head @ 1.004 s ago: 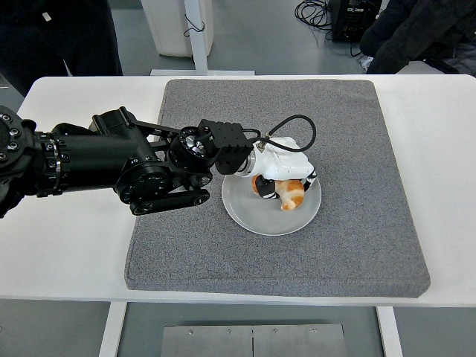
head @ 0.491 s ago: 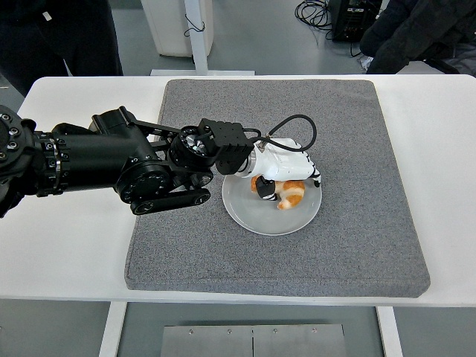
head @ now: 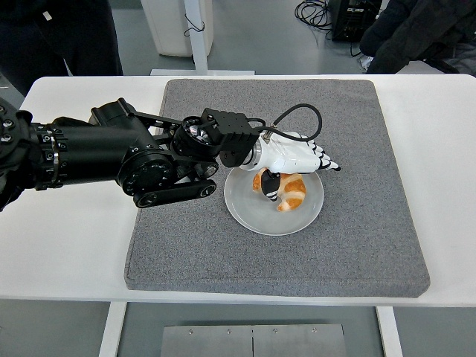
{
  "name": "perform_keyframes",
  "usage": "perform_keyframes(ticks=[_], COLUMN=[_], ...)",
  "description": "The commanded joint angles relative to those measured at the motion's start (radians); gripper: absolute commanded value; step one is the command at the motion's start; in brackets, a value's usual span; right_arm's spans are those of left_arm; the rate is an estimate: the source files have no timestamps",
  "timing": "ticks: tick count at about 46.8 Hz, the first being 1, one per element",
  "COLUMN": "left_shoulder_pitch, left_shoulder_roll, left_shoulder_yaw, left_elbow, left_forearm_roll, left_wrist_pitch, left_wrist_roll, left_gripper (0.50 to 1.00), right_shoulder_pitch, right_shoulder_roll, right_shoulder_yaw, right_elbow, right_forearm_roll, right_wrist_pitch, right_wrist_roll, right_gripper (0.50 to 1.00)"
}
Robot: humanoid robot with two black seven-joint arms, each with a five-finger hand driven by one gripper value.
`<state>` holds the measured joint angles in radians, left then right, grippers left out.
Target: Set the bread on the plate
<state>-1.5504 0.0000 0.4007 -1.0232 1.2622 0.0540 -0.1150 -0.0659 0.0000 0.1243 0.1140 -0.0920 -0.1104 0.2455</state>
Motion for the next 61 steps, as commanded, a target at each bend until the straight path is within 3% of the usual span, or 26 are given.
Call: perform_keyframes(ticks=[1, 15, 32, 49, 57, 61], left_shoulder_pitch=[-0.026, -0.094, -0.050, -0.013, 0.050, 0.085], left_shoulder_roll=[0.000, 0.000, 0.000, 0.000, 0.000, 0.000], left_shoulder_yaw=[-0.013, -0.085, -0.256, -0.345, -0.378, -0.433], left_elbow=[0.002, 0.014, 0.081, 0.333, 0.442, 0.479], left_forearm_roll=[-0.027, -0.144, -0.317, -0.747, -0.825, -0.851], left_wrist_pitch=[-0.002, -0.046, -0.037, -0.037, -0.036, -0.037], left_wrist_roll=[-0.005, -0.029, -0.017, -0.023, -0.034, -0.071], left_gripper=[0.993, 0.993, 0.995, 0.993, 0.993, 0.993], right_shoulder_pitch=[0.000, 0.000, 0.000, 0.000, 0.000, 0.000], right_shoulder_roll=[0.000, 0.000, 0.000, 0.000, 0.000, 0.000], right_shoulder_yaw=[0.000, 0.000, 0.000, 0.000, 0.000, 0.000], right_elbow=[0.000, 0.001, 0.001, 0.000, 0.001, 0.001], right_forearm_roll=[0.000, 0.000, 0.000, 0.000, 0.000, 0.000], right_wrist_pitch=[0.000, 0.000, 0.000, 0.000, 0.000, 0.000], right_wrist_roll=[0.000, 0.000, 0.000, 0.000, 0.000, 0.000], right_gripper=[1.000, 1.000, 1.000, 1.000, 1.000, 1.000])
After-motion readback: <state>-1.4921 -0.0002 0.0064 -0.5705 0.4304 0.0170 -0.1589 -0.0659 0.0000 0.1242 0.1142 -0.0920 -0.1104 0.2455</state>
